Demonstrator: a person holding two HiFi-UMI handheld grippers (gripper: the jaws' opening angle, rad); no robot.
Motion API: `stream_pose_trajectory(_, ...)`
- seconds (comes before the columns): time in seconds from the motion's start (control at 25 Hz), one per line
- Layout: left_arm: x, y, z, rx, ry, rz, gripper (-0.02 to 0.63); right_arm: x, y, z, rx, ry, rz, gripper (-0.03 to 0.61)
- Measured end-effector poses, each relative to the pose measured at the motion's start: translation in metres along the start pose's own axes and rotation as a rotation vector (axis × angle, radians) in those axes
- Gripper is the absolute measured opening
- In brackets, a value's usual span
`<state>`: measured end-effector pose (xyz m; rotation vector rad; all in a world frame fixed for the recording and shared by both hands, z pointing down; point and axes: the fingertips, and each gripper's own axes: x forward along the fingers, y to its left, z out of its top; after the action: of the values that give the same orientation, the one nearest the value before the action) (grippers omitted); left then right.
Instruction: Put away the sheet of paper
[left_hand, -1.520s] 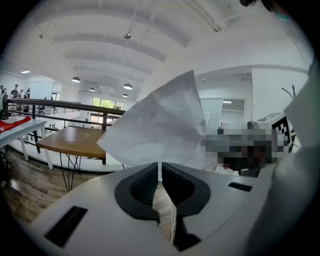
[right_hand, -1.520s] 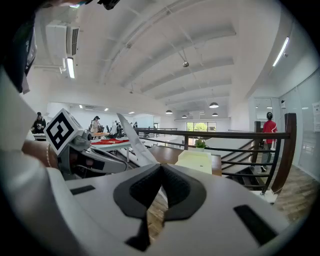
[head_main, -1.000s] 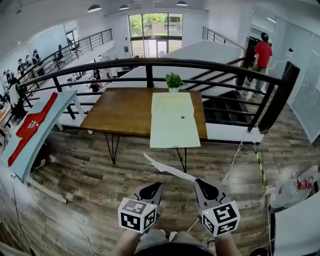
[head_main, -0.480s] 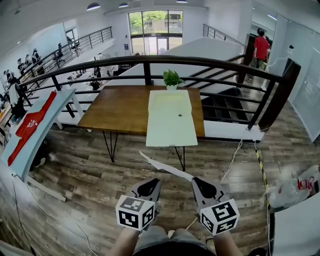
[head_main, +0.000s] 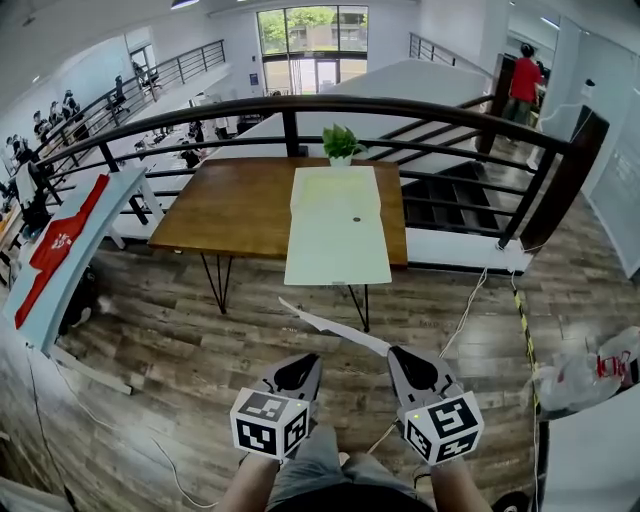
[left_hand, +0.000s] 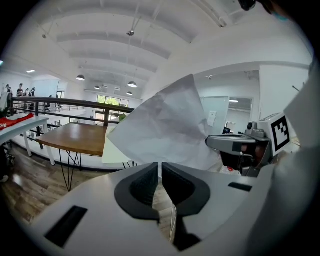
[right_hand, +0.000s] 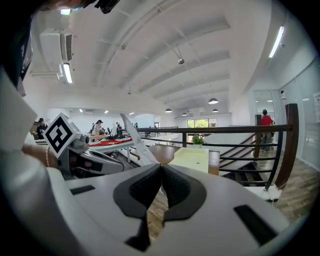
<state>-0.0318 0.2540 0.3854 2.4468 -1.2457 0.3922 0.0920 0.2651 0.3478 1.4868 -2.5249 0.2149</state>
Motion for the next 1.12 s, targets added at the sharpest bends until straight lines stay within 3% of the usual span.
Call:
stream_pose_trajectory(0.48, 0.061, 0.042, 0.019, -0.022, 0.012, -0.023, 0.035, 0.047, -0.037, 0.018, -0.005, -0.011, -0.024, 0.029)
stream_pose_trajectory(1.12, 0.162, 0.172, 0.109, -0.001, 0.008, -0.084, 0.035, 0.203, -0.095, 0.077, -0.015, -0.038, -0.117, 0.029)
